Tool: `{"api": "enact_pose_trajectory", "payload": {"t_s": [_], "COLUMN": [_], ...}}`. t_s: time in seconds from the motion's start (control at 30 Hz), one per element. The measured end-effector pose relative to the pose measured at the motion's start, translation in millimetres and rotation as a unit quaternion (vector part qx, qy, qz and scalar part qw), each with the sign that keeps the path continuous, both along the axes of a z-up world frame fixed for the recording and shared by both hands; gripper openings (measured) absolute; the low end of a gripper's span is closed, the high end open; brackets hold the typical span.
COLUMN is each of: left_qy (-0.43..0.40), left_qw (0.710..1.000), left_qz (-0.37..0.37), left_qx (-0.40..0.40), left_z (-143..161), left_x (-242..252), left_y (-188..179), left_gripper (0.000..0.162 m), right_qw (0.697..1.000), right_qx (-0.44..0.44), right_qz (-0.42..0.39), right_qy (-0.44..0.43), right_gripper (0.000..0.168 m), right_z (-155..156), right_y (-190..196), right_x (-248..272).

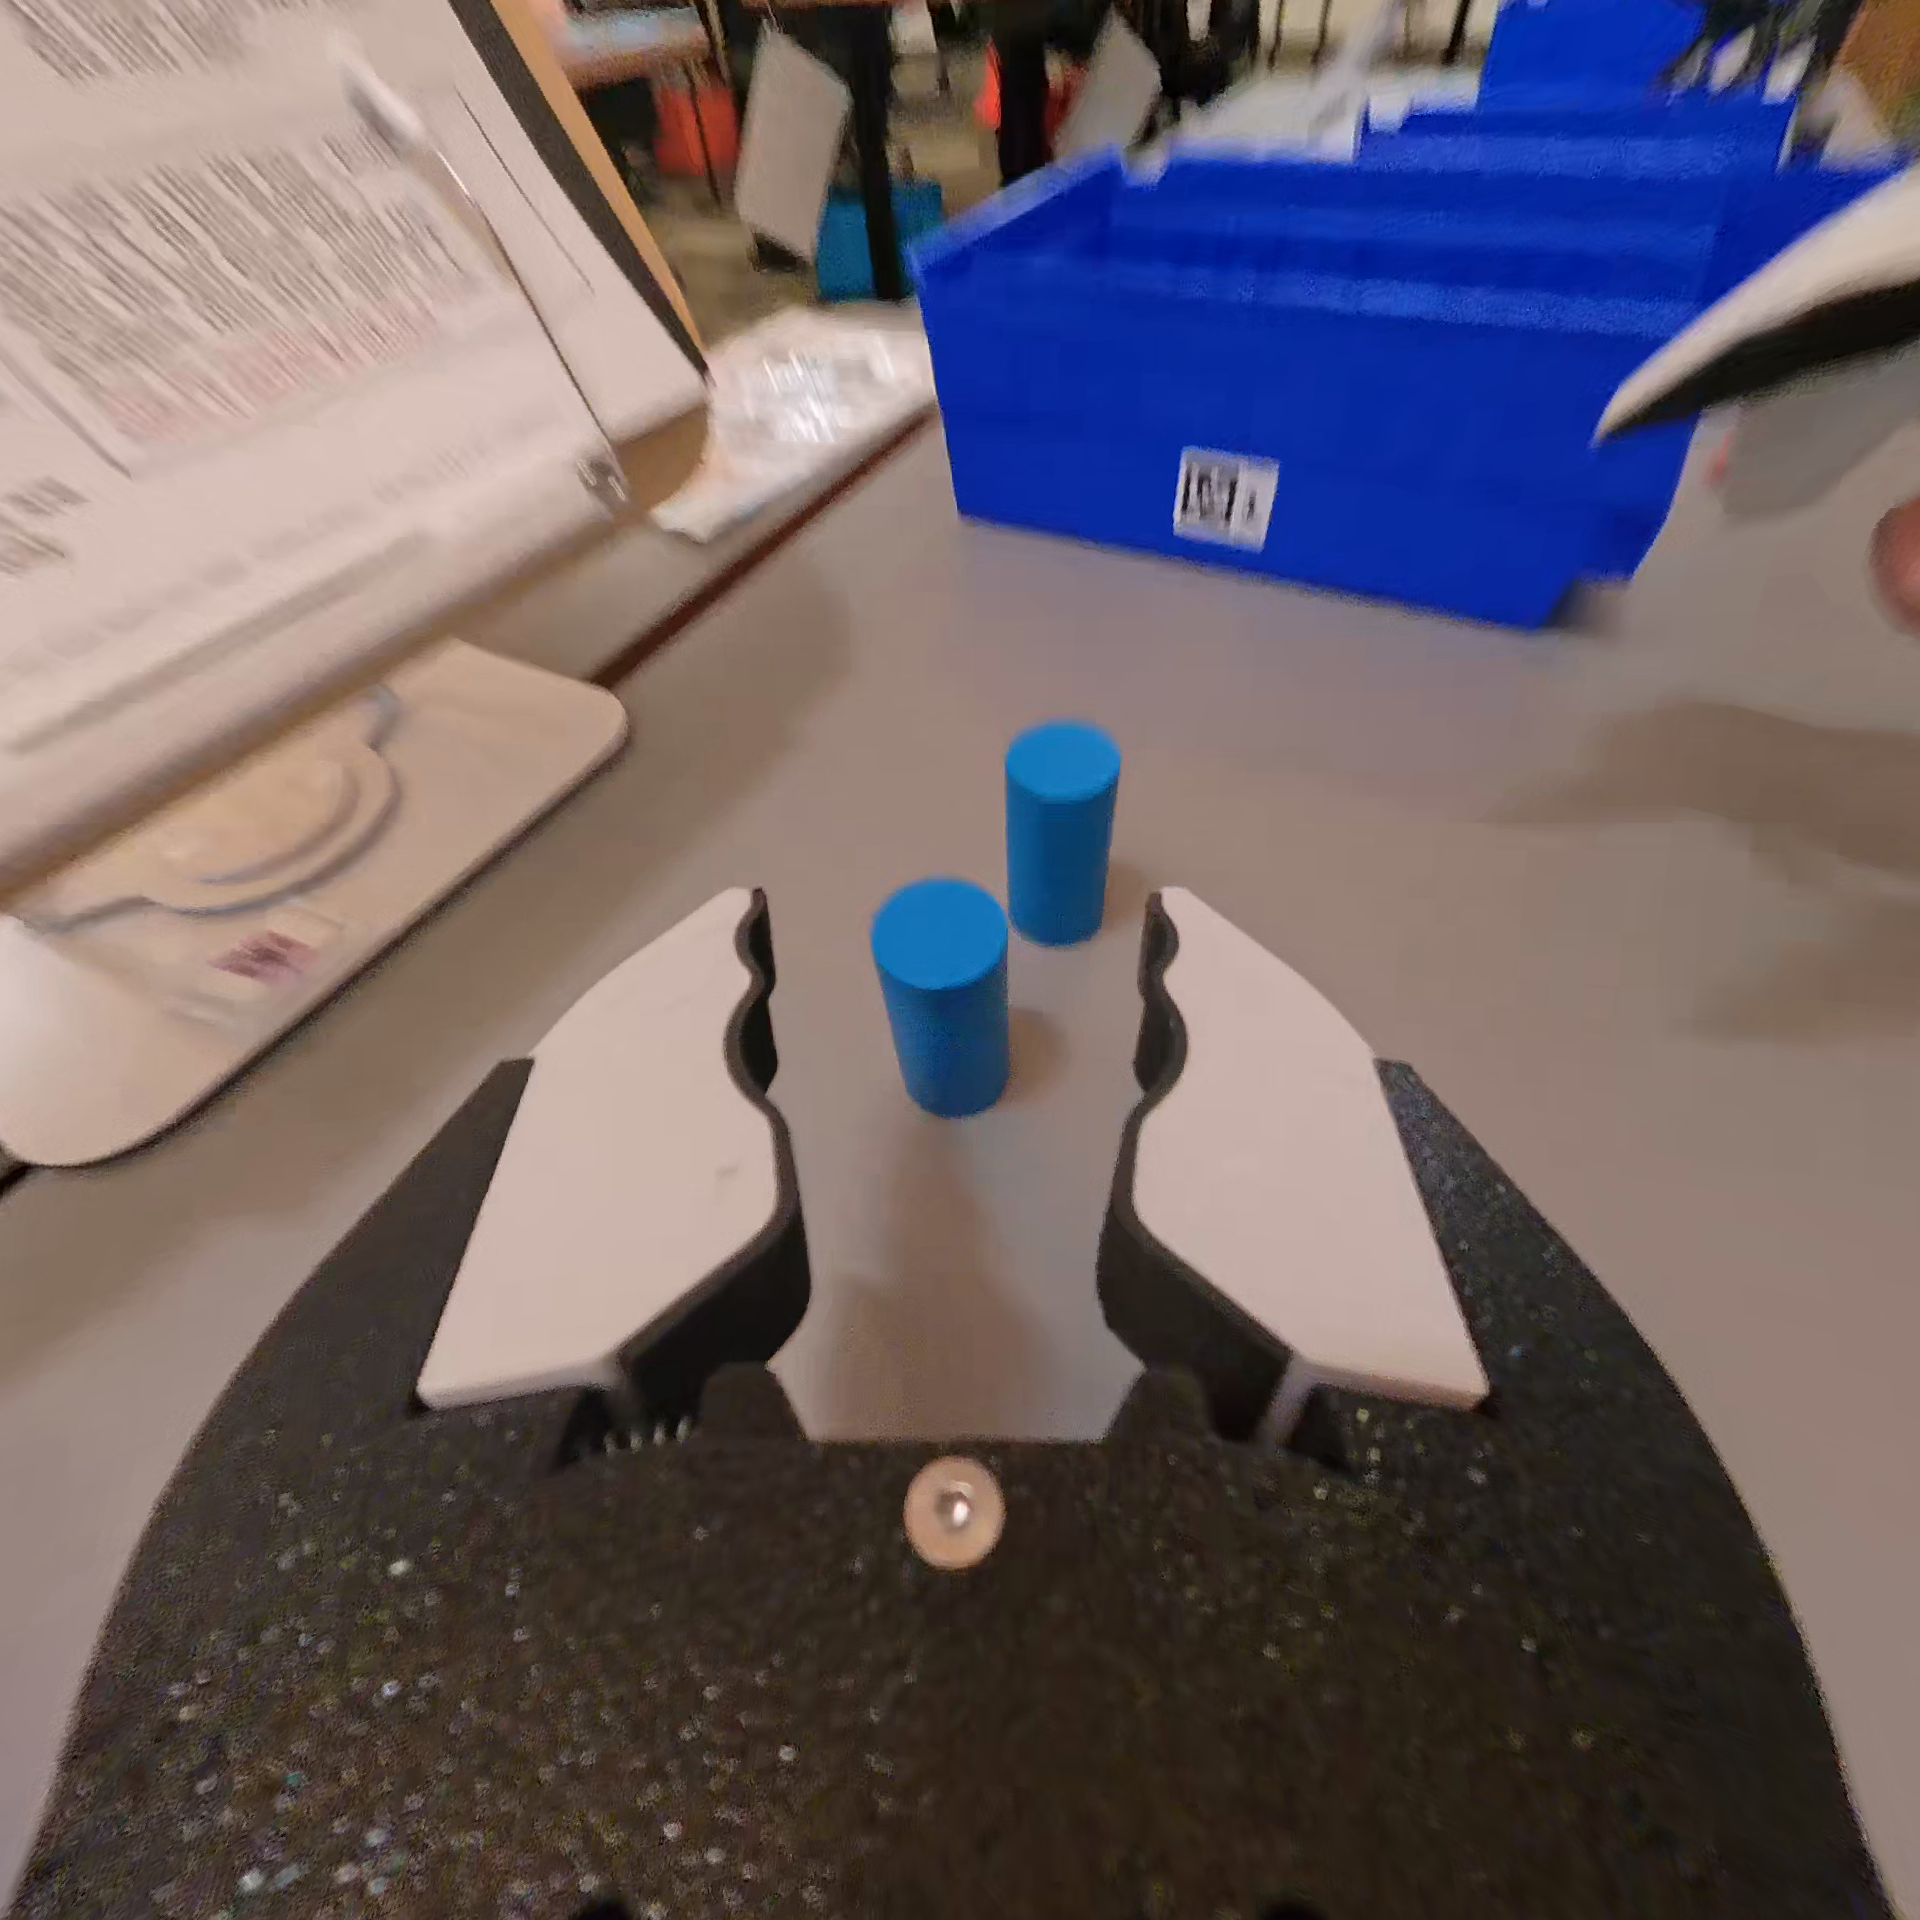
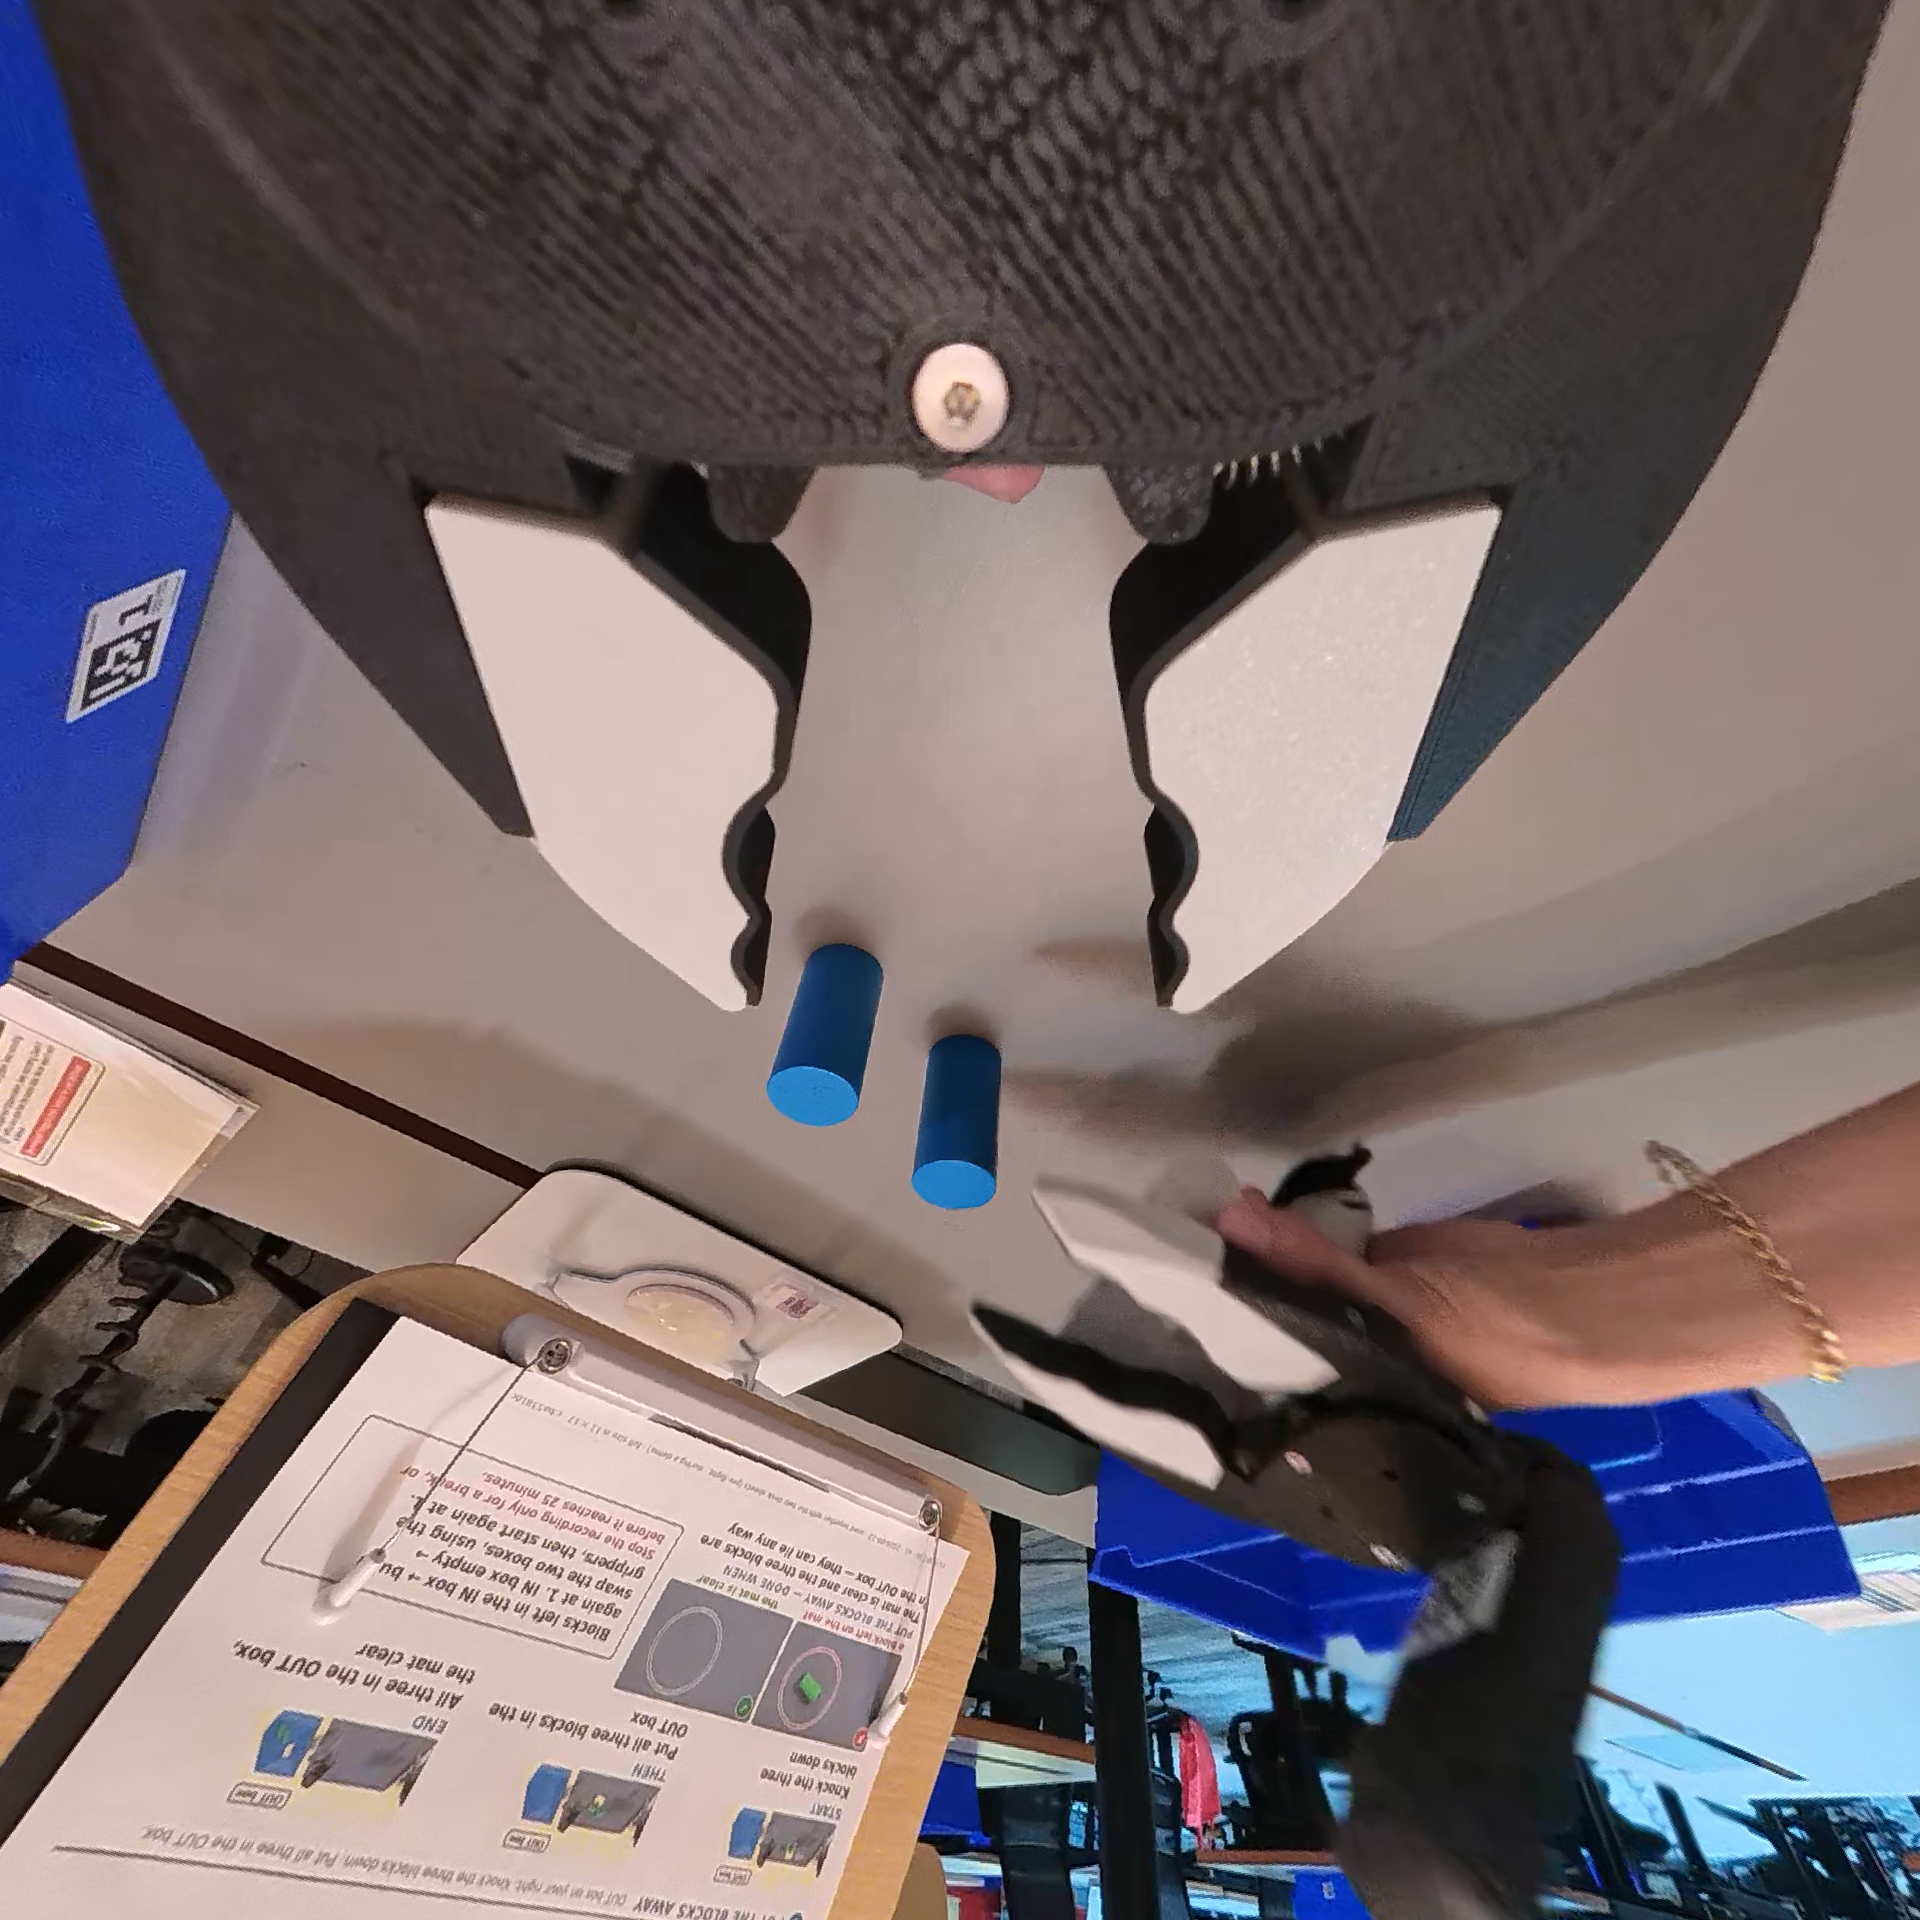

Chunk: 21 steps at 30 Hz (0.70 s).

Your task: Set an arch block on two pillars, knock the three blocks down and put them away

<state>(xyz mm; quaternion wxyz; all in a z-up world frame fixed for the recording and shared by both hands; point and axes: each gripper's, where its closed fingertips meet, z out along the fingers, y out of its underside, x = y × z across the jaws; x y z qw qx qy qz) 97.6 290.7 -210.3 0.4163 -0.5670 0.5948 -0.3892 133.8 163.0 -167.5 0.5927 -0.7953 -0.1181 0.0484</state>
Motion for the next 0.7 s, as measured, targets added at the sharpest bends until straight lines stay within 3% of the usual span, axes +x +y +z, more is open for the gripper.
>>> {"api": "enact_pose_trajectory", "payload": {"t_s": [0.03,0.17,0.23,0.3,0.43,0.53,0.7], "left_qy": [-0.027,-0.121,-0.112,-0.059,0.076,0.184,0.344], "left_qw": [1.000,0.989,0.986,0.984,0.977,0.967,0.926], "left_qz": [0.010,0.076,0.122,0.165,0.187,0.143,0.073], "left_qx": [-0.002,-0.025,-0.034,-0.016,0.063,0.105,0.141], "left_z": [18,101,125,130,106,62,-12], "left_x": [-5,-45,-75,-111,-177,-213,-246], "left_y": [0,18,41,71,130,156,171], "left_gripper": [0.066,0.053,0.050,0.050,0.049,0.041,0.043], "right_qw": [1.000,1.000,1.000,1.000,1.000,1.000,1.000], "right_qx": [0.000,-0.002,-0.003,-0.001,-0.002,-0.004,-0.010], "right_qz": [0.000,0.003,0.005,0.006,0.005,0.001,0.002], "right_qy": [0.002,0.012,0.013,0.013,0.017,0.025,0.023], "right_gripper": [0.071,0.071,0.071,0.071,0.071,0.071,0.071], "right_z": [0,-3,-3,-4,-7,-9,-13], "right_y": [0,0,-1,-1,-3,-4,-3], "right_x": [0,-1,-3,-3,-2,0,-1]}}
